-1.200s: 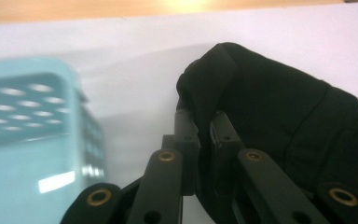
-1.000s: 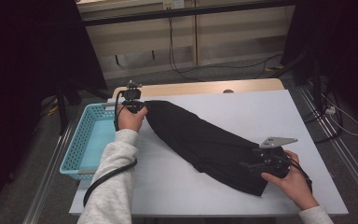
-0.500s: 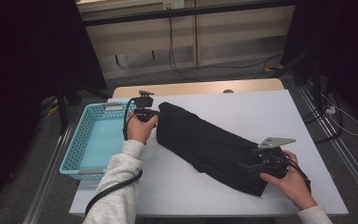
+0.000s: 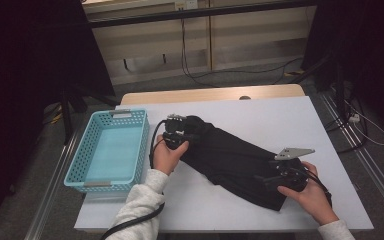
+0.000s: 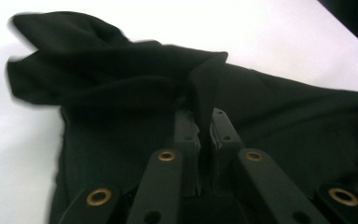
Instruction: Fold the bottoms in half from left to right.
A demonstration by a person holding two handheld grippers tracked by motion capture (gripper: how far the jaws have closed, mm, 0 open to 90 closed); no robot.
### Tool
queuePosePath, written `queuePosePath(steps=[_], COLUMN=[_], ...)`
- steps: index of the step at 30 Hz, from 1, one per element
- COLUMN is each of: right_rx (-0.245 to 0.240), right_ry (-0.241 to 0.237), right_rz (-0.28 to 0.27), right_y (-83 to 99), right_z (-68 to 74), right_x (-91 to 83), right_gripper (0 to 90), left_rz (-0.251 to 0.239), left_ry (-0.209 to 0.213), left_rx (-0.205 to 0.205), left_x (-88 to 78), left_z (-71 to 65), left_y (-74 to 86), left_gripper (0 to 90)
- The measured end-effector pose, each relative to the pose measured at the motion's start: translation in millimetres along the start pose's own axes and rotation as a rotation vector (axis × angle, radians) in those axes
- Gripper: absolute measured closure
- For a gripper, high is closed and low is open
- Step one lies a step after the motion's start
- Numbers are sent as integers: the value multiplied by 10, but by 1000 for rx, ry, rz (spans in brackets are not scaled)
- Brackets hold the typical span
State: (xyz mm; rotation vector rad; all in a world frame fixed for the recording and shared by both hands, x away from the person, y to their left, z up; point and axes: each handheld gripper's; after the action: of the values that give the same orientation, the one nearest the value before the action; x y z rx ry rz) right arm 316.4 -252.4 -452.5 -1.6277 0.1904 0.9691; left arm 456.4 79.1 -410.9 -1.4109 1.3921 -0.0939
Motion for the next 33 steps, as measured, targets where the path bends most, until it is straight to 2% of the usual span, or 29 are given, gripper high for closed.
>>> queuePosePath(steps=[7, 11, 12, 17, 22, 30, 33], right_rx=[3, 3, 3, 7, 7, 9, 10], right_ry=[2, 2, 3, 5, 4, 6, 4], right_rz=[0, 1, 1, 0, 0, -2, -2], right_y=[6, 8, 7, 13, 21, 17, 20], right_z=[-5, -7, -8, -16, -16, -22, -16], right_x=[-3, 0, 0, -11, -9, -13, -7], right_gripper=[206, 206, 206, 206, 206, 205, 203], left_rz=[-4, -6, 2, 15, 22, 19, 28], left_ry=[53, 56, 71, 88, 98, 120, 124], left_rx=[25, 27, 32, 51, 57, 43, 53], left_x=[130, 183, 189, 234, 241, 259, 270], left_z=[-120, -172, -177, -267, -282, -304, -333], left_y=[128, 153, 156, 167, 170, 208, 227], left_gripper=[840, 840, 840, 840, 840, 840, 840])
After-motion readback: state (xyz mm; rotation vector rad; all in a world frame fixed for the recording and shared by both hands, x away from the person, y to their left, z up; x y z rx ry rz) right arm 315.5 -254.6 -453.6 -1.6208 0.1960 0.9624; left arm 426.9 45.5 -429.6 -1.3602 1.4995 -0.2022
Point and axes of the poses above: each handheld gripper's, and its own axes: x roughly forward along the jaws, y roughly out of its underside, z roughly to its left, and after that the axes turned 9 degrees about y, right-handed
